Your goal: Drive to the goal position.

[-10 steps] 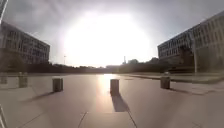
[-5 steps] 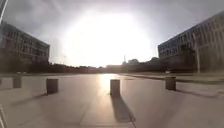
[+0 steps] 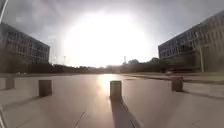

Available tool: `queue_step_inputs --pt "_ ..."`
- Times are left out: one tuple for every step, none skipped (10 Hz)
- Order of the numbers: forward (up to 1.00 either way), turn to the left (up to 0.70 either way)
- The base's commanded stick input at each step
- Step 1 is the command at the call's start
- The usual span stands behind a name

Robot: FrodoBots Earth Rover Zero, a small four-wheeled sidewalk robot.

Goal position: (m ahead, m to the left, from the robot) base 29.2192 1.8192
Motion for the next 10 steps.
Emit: queue_step_inputs --pt "0.70 0.35" --pt "0.70 0.35" --pt "0.70 0.35" --pt "0.70 0.35" --pt "0.70 0.35" --pt "0.70 0.34" --pt "0.70 0.21" --pt "0.70 0.07" --pt "0.70 0.00" --pt "0.70 0.00"
